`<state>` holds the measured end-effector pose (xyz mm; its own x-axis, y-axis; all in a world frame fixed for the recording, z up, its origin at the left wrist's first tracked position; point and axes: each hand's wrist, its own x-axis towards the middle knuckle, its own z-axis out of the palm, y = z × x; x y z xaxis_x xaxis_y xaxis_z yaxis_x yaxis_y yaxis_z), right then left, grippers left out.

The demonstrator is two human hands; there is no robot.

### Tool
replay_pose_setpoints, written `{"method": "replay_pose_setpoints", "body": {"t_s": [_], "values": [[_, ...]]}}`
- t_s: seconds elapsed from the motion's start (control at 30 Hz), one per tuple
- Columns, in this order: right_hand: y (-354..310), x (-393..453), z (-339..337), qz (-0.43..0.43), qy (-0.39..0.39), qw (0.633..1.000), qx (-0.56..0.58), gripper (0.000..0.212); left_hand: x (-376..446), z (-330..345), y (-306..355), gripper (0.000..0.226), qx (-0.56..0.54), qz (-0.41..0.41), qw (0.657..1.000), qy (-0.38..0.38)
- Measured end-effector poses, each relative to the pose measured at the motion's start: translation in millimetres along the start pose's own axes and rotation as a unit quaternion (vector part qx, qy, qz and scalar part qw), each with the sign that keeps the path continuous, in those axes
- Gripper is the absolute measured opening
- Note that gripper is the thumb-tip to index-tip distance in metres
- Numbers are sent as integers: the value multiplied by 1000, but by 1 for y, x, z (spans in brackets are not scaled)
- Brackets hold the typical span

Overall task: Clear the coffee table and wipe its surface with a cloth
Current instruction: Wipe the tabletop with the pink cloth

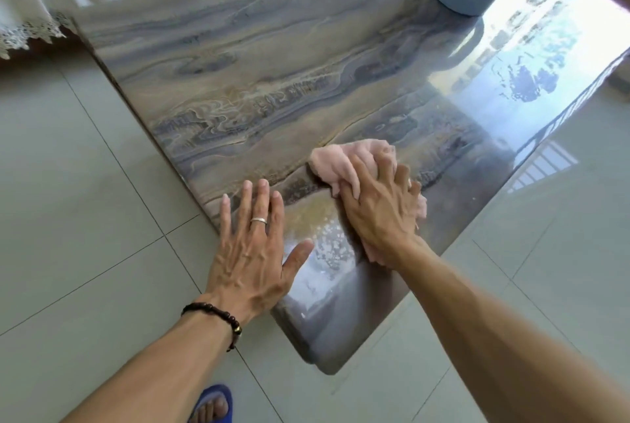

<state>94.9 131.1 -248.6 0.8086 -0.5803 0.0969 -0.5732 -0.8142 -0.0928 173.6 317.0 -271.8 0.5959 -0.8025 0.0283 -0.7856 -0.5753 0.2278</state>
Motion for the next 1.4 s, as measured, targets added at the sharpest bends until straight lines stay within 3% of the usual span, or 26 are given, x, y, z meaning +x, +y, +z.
{"method": "replay_pose_setpoints", "body": {"t_s": [0.07, 0.13, 0.23, 0.3, 0.4, 0.47, 0.57, 0.63, 0.67, 0.77, 0.83, 0.9, 1.0, 1.17, 1.23, 1.33, 1.4], "values": [[0, -1, 7, 7, 25, 1000, 3, 40, -1, 2, 5, 86, 2, 5, 1000, 5], [-2, -55, 9, -29, 43, 999, 3, 45, -4, 4, 12, 86, -1, 1, 1000, -1], [13, -134, -1, -101, 14, 995, 25, 42, -9, 6, 26, 87, 4, -6, 1000, -17], [33, -109, -5, -122, -1, 993, 7, 43, -7, 7, 33, 88, 14, -15, 1000, -14], [41, -41, -6, 9, 10, 1000, -28, 45, -6, 8, 35, 90, 26, -27, 999, -12], [29, -48, 2, 57, 42, 997, -21, 43, -7, 7, 37, 90, 25, -26, 999, -6], [11, -117, 4, -31, 36, 999, 12, 42, -4, 6, 46, 88, 8, -24, 1000, 8], [33, -121, 3, -89, 18, 996, 1, 44, 6, 8, 57, 88, -1, -23, 1000, 5], [49, -103, 1, -80, 8, 997, -8, 49, 12, 10, 61, 89, -2, -24, 1000, 2], [77, -39, -4, 68, 8, 997, -26, 49, 33, 15, 60, 95, 7, -44, 999, 13], [64, -42, 0, 113, 47, 992, -20, 43, 43, 17, 59, 96, 8, -61, 998, 14], [46, -79, 6, 58, 89, 994, 4, 39, 45, 19, 59, 94, 10, -77, 997, 14], [63, -88, 0, -56, 26, 998, 1, 47, 48, 20, 59, 92, 11, -90, 996, 10], [86, 5, 2, 155, 13, 988, -11, 48, 50, 22, 59, 88, 17, -93, 996, 12], [63, -24, 8, 120, 35, 992, -22, 56, 48, 23, 59, 86, 17, -92, 996, 6], [64, -83, -1, -33, 12, 999, 2, 53, 49, 20, 59, 86, 16, -95, 995, 4], [93, -57, -5, -31, 6, 999, -7, 51, 52, 18, 60, 86, 21, -99, 995, 8]]}}
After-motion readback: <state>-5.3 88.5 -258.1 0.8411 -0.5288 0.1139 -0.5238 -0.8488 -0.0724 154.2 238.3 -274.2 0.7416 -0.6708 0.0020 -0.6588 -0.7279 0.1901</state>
